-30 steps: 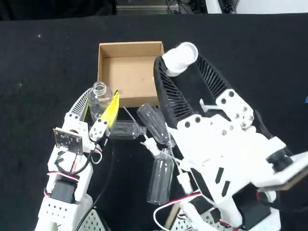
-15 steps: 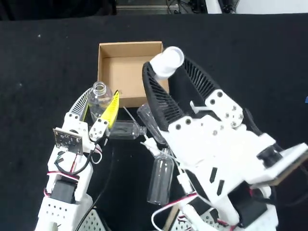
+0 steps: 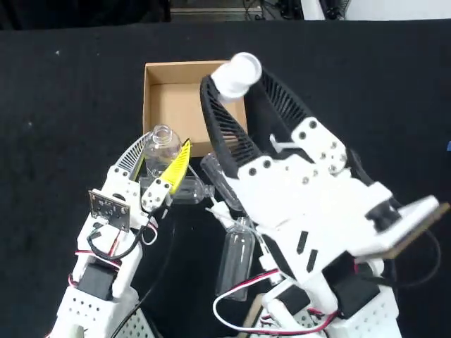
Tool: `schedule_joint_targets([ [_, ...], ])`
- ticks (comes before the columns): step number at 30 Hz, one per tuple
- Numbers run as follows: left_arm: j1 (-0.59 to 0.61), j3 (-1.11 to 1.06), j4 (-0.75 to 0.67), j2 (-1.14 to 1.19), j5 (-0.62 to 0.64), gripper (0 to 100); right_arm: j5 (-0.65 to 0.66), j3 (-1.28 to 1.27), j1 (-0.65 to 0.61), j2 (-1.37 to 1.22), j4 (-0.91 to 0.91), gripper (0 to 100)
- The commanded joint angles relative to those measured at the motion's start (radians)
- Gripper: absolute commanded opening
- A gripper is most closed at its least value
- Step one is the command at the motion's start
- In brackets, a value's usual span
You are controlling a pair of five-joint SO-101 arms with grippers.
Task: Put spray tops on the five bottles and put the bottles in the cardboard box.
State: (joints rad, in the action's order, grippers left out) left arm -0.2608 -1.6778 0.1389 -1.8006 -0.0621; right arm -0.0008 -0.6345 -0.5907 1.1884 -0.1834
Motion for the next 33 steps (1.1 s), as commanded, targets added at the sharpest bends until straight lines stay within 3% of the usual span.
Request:
schedule_joint_targets([
  [1,-0.013,-0.022,-0.023,-0.023,0.012,3,0.005,-0.084,-0.017,0.001,0.203,1.1],
  [5,-0.013,-0.022,-0.023,-0.023,0.012,3,0.005,-0.208,-0.020,0.005,0.463,1.1],
  [7,-0.013,-0.022,-0.023,-0.023,0.012,3,0.003,-0.236,-0.044,0.002,0.493,1.1],
  [14,-0.013,-0.022,-0.023,-0.023,0.012,3,0.011,-0.211,-0.204,-0.001,0.362,1.1],
  [23,-0.012,-0.022,-0.023,-0.023,0.012,3,0.005,-0.042,-0.153,-0.125,0.066,1.1],
  [33,-0.012,-0.022,-0.018,-0.021,0.012,3,0.005,-0.019,-0.121,-0.209,0.081,1.1],
])
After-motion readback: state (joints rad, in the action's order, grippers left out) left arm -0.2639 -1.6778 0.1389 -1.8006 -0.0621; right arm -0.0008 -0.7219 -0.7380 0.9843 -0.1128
